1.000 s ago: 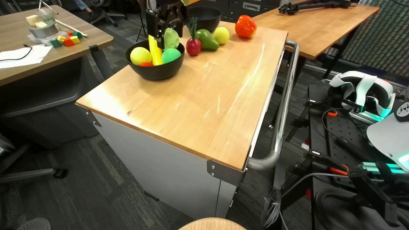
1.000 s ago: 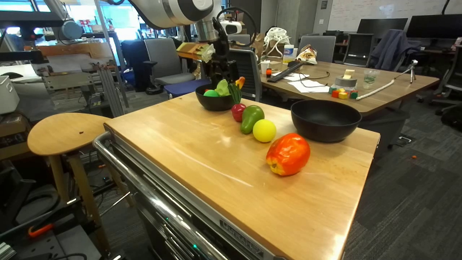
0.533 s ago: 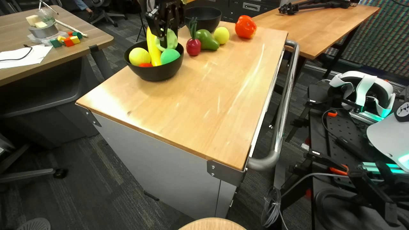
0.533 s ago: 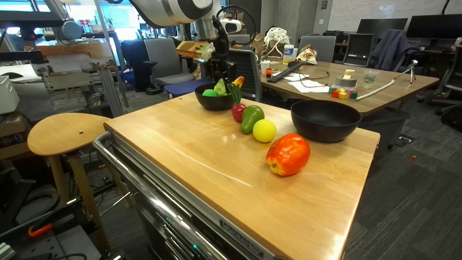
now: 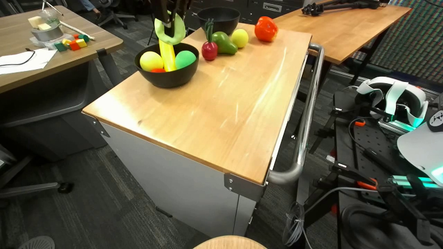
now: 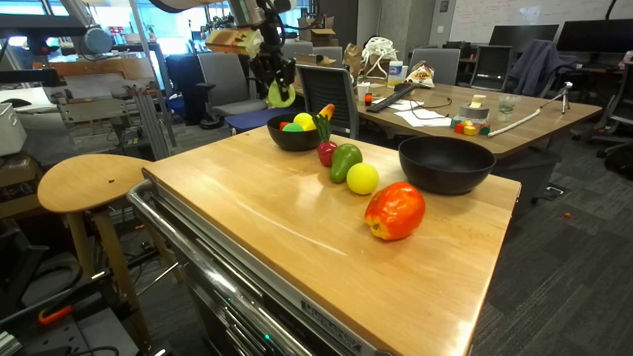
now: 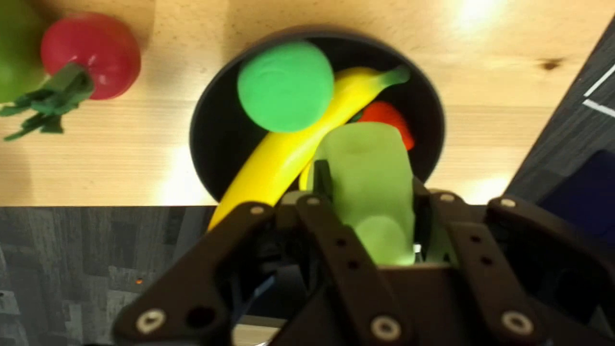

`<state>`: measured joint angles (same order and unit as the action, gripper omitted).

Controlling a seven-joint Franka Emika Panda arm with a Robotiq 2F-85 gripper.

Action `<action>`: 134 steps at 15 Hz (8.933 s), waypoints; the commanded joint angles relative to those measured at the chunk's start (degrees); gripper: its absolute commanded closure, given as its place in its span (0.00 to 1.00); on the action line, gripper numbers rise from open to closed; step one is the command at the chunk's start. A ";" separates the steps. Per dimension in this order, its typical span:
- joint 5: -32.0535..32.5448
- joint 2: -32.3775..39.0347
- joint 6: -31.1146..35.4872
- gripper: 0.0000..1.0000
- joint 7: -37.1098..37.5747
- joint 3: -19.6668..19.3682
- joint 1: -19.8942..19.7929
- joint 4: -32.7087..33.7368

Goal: Take the fruits and vegetables out of the bowls and put them on the table

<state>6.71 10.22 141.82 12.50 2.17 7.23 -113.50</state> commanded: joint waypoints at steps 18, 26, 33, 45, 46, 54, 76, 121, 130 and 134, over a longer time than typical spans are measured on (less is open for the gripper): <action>-7.75 -4.80 -12.34 0.28 -10.95 4.59 -0.97 -8.69; -21.92 -8.62 -9.05 0.00 -11.81 2.41 -3.81 -0.96; -21.21 -5.31 -11.21 0.00 -6.91 -0.34 -5.95 3.40; -1.02 11.12 -28.92 0.05 8.66 -1.56 -2.12 23.30; -0.33 12.50 -28.72 0.08 9.51 -1.81 -1.81 24.93; -1.04 21.58 -18.76 0.08 17.17 -5.51 -1.60 31.57; -4.21 25.06 -15.61 0.91 19.69 -5.04 -0.89 36.22; -4.30 30.34 -14.57 0.41 19.37 -6.56 2.30 39.48; -3.33 33.84 -13.05 0.84 19.06 -7.45 3.09 43.38; -1.66 32.04 -9.42 0.84 17.73 -7.60 3.66 41.98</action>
<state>3.37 42.74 129.71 30.70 -4.10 9.54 -72.43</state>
